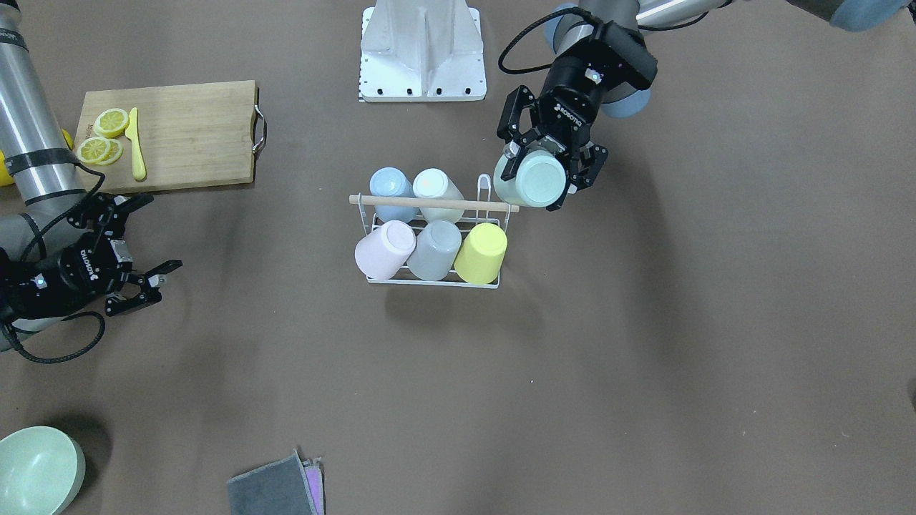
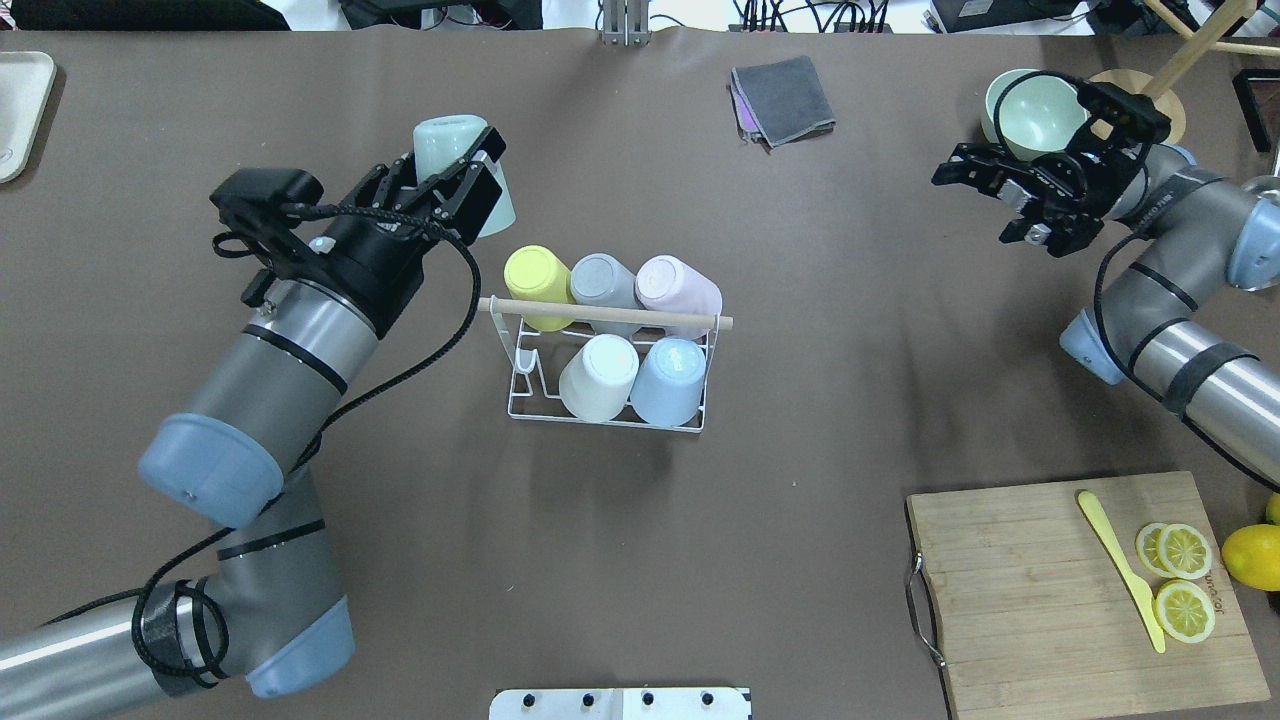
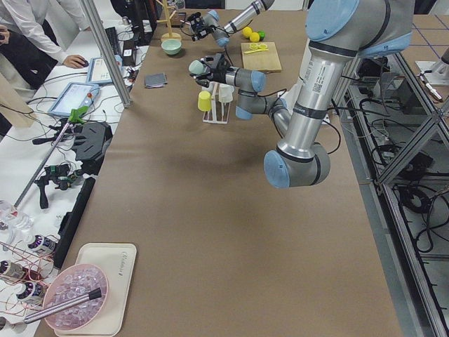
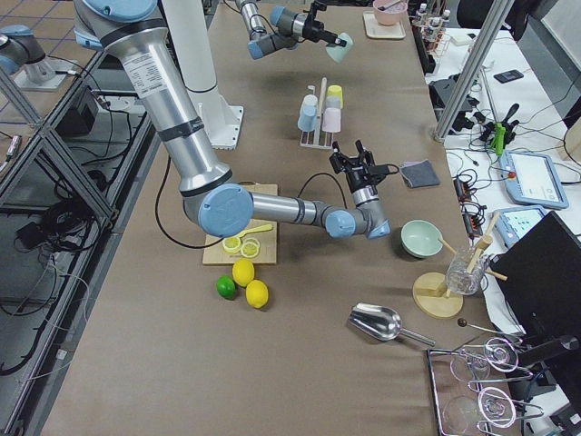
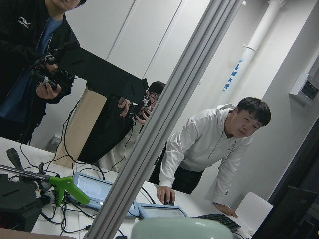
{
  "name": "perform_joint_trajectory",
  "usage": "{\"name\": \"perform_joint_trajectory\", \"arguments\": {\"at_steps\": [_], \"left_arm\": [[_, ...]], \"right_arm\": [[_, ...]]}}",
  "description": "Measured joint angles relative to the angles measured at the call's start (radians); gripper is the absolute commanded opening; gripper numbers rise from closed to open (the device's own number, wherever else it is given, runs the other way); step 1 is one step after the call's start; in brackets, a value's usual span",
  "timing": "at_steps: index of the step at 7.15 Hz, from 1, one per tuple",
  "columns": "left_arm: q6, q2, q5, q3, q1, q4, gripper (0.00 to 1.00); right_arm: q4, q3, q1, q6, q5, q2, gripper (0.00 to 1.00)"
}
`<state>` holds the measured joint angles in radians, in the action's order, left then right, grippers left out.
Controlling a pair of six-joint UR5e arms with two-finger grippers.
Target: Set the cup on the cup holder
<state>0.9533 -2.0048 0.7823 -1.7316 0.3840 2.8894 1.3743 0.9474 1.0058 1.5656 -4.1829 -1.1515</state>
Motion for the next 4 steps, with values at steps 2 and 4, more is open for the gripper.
{"name": "perform_joint_trajectory", "arguments": {"at_steps": [2,4], "left_arm": [[-0.067,0.000,-0.119,0.059,-0.119,0.075,0.00],[-0.083,0.000,-0.175,0.103,-0.178,0.108,0.00]], "right_arm": [[0.132,0.057,0.063,-0.405,-0.001,-0.033,0.97],[0.386,0.131,0.075,-0.846,0.080,-0.011,0.98]]}}
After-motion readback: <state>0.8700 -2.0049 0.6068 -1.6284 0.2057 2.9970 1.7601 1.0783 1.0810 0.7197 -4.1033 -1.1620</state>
